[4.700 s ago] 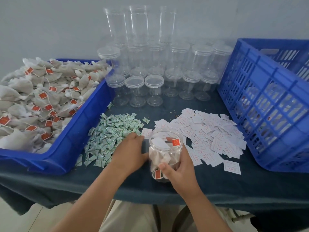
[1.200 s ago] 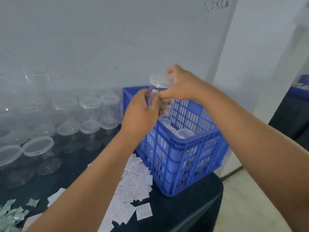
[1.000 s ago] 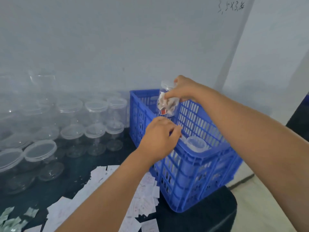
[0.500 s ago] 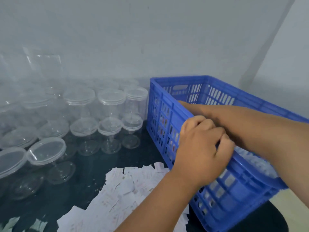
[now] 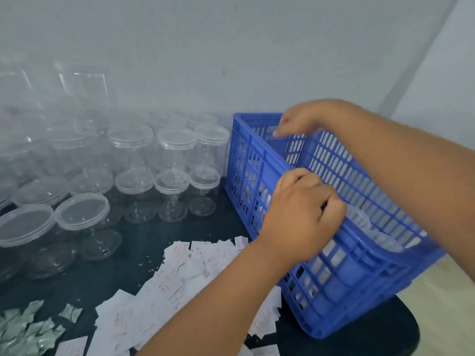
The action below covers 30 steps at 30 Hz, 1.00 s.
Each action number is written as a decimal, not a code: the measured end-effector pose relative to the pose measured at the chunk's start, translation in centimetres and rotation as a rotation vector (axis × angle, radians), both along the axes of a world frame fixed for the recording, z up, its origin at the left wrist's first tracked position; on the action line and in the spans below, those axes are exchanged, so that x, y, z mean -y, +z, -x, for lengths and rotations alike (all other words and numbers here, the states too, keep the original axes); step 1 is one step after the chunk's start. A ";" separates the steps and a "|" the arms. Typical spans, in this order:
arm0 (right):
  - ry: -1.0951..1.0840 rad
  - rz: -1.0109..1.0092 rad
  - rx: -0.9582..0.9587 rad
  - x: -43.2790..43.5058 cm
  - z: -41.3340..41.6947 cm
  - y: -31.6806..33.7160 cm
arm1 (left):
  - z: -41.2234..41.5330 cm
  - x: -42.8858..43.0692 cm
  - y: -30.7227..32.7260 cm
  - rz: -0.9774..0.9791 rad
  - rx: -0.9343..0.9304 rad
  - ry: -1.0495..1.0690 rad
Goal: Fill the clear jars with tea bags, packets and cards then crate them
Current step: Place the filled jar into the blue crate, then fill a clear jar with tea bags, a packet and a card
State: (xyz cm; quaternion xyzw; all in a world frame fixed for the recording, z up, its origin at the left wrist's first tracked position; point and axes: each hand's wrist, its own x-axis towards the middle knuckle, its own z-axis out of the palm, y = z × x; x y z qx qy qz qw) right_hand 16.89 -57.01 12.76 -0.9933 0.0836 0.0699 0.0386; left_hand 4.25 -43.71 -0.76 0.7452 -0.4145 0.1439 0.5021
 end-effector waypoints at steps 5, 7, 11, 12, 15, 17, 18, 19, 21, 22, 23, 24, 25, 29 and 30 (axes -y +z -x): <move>0.197 -0.384 0.485 -3.8 10.0 4.2 | 0.8 -1.3 1.5 -0.048 -0.105 -0.020; 0.318 -0.465 0.568 -6.6 15.3 2.4 | 1.8 -3.0 1.6 0.064 -0.154 0.023; 0.467 -0.597 0.710 -11.4 22.8 -4.1 | 4.8 -8.8 -0.3 0.036 -0.314 0.066; 0.477 -0.647 0.740 -12.5 24.0 -6.3 | 5.9 -10.7 -1.2 -0.011 -0.342 0.082; 0.412 -0.858 0.709 -15.8 26.1 -13.9 | 9.6 -16.7 -4.5 -0.161 -0.390 0.274; 0.282 -1.021 0.602 -18.7 26.9 -18.3 | 11.9 -20.6 -6.7 -0.231 -0.443 0.434; 0.214 -1.071 0.549 -20.2 27.0 -20.2 | 13.1 -22.4 -7.8 -0.240 -0.463 0.499; 0.167 -1.099 0.508 -21.6 27.0 -22.0 | 14.2 -24.1 -8.6 -0.244 -0.478 0.557; 0.138 -1.092 0.471 -24.4 26.7 -24.8 | 15.8 -27.3 -9.8 -0.251 -0.505 0.638; 0.145 -1.059 0.467 -25.7 26.6 -25.9 | 16.2 -28.7 -10.1 -0.257 -0.516 0.663; 0.151 -1.013 0.466 -26.6 26.6 -27.1 | 16.2 -29.9 -10.3 -0.270 -0.526 0.683; 0.154 -0.962 0.462 -27.4 26.5 -28.3 | 16.0 -31.0 -10.3 -0.286 -0.533 0.705; 0.156 -0.908 0.452 -27.9 26.5 -29.4 | 15.5 -32.0 -10.1 -0.299 -0.533 0.728; 0.223 -0.742 0.486 -28.4 26.6 -31.4 | 10.6 -35.2 -8.7 -0.355 -0.470 0.837; 0.215 -0.746 0.502 -28.4 26.5 -31.5 | 8.9 -35.7 -8.2 -0.377 -0.431 0.857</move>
